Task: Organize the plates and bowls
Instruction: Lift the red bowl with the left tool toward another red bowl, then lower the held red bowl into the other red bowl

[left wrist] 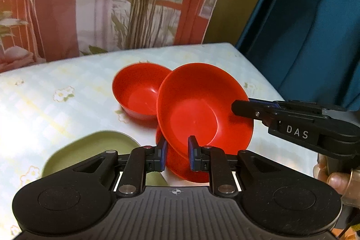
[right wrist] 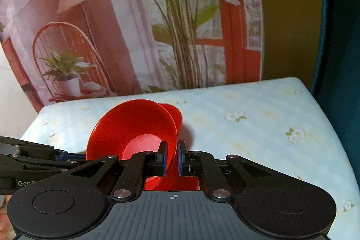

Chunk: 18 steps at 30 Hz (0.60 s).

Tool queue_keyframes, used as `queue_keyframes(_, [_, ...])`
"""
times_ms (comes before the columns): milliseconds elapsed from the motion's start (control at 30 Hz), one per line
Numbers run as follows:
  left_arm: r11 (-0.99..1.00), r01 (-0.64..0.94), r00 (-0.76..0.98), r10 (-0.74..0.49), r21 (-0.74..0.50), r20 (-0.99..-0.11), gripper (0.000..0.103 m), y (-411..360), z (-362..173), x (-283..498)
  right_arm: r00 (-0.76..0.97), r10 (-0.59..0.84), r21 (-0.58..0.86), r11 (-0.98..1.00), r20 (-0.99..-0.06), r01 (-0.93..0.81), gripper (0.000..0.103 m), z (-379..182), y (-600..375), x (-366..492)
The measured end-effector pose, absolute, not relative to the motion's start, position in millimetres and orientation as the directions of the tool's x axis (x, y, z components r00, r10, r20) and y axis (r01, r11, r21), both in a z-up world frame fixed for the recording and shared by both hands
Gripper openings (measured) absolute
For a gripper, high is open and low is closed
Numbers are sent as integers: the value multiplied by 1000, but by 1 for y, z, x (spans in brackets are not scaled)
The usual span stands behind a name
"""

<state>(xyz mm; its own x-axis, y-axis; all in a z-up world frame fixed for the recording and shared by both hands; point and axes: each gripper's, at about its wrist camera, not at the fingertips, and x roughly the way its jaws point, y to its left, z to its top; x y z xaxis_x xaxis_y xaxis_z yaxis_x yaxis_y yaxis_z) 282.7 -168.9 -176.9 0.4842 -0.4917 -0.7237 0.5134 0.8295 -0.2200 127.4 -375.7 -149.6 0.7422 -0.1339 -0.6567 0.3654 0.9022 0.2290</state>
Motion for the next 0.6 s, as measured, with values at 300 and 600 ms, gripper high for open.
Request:
queue_keyframes(300, [830,520,455,-468,-200,-758,20,-180,-193,286,705,-136,230,888,-696,398,9,-177,-385,123])
queue_keyframes(600, [830,526,453,-456,-183,-766,20,-182,-195,287,693,-132,227,887,-709,402,9,-187,-384,124])
